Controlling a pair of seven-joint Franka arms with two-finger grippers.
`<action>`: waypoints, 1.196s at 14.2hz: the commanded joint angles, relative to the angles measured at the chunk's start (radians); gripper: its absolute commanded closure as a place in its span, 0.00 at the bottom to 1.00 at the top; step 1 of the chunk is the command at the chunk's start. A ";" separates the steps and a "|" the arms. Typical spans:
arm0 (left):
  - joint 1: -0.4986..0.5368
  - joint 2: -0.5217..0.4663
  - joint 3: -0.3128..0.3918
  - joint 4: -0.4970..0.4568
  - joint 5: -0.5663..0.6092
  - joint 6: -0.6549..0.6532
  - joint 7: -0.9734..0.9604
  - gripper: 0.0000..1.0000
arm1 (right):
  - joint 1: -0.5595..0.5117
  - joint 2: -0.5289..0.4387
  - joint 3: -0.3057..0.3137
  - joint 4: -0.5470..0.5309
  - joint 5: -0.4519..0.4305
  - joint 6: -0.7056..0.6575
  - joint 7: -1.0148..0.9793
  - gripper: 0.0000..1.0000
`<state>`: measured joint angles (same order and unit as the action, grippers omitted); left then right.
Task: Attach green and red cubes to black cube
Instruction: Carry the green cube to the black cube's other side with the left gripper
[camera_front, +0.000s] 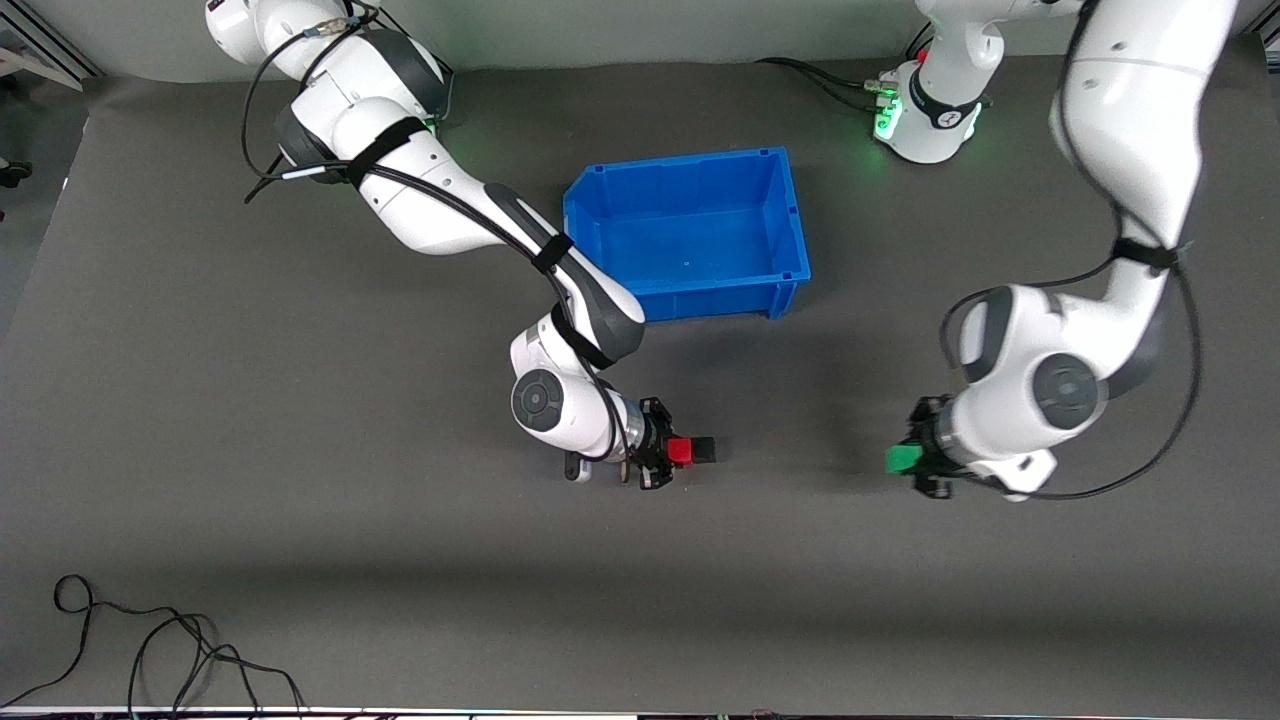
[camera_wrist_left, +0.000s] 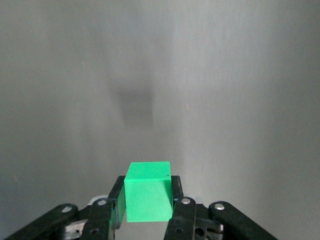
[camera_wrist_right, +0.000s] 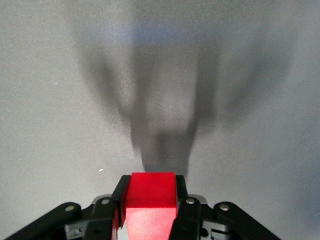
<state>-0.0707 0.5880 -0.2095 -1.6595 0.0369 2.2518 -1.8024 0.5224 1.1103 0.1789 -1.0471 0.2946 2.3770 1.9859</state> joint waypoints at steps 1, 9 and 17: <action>-0.090 0.062 0.016 0.095 -0.009 -0.009 -0.113 1.00 | 0.010 0.025 0.004 0.045 0.017 0.001 0.016 0.89; -0.302 0.185 0.021 0.240 0.001 -0.003 -0.307 1.00 | 0.022 0.034 0.004 0.045 0.017 0.019 0.018 0.89; -0.348 0.245 0.025 0.257 0.061 0.018 -0.327 0.01 | 0.021 0.034 0.002 0.045 0.017 0.019 0.014 0.88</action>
<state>-0.3969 0.8119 -0.1936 -1.4399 0.0700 2.2725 -2.1084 0.5316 1.1252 0.1816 -1.0452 0.2945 2.3929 1.9862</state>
